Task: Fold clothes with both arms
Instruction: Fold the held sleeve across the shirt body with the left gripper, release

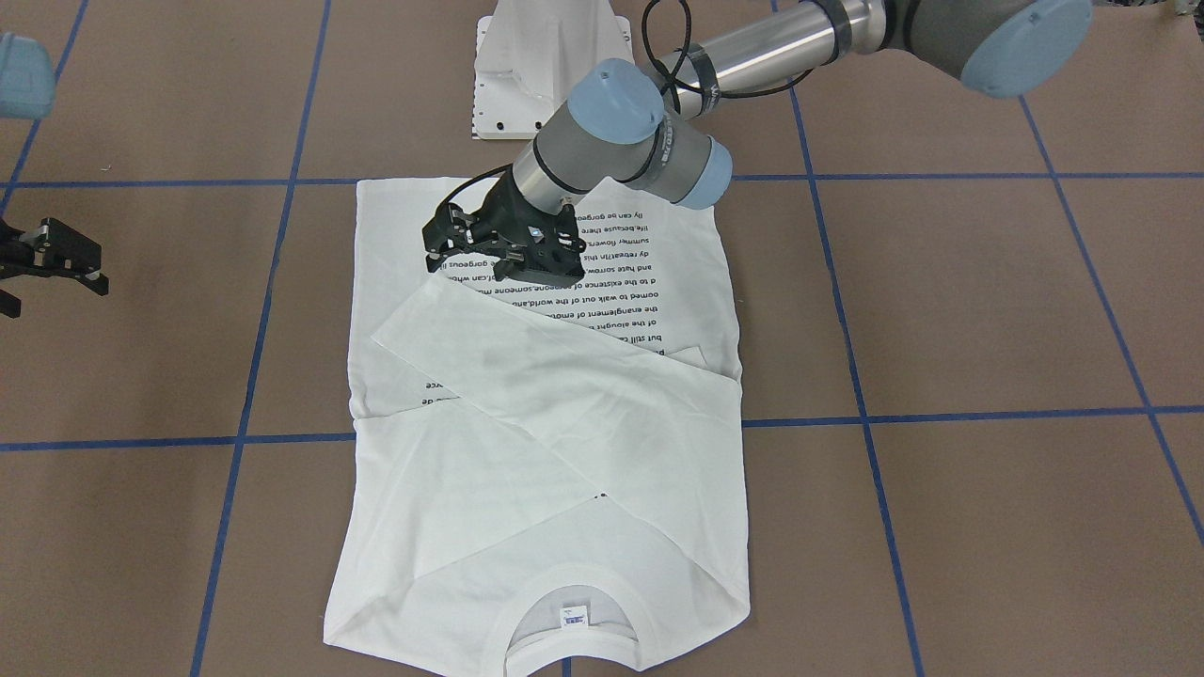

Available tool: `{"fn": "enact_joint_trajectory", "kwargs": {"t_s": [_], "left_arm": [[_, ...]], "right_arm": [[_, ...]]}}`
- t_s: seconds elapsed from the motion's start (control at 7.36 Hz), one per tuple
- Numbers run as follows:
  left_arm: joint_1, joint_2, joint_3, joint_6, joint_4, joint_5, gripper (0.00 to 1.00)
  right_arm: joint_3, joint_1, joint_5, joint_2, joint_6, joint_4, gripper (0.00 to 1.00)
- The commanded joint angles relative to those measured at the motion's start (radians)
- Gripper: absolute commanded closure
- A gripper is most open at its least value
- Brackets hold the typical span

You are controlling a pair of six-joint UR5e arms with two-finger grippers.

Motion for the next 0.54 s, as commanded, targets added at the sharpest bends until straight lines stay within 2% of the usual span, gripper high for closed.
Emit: {"fn": "enact_joint_trajectory", "kwargs": {"t_s": [0.0,0.14,0.41], "left_arm": [[-0.036,0.198,-0.244,0.056,0.131,-0.006,0.02],[-0.041,0.274,-0.404,0.128,0.272,-0.003,0.02],[-0.055,0.348,-0.602,0.211,0.481,0.008,0.01]], "right_arm": [[0.004,-0.078,-0.014,-0.013,0.258,0.203,0.00],[0.010,-0.124,-0.042,-0.023,0.299,0.223,0.00],[0.071,-0.248,-0.109,-0.024,0.397,0.225,0.00]]}}
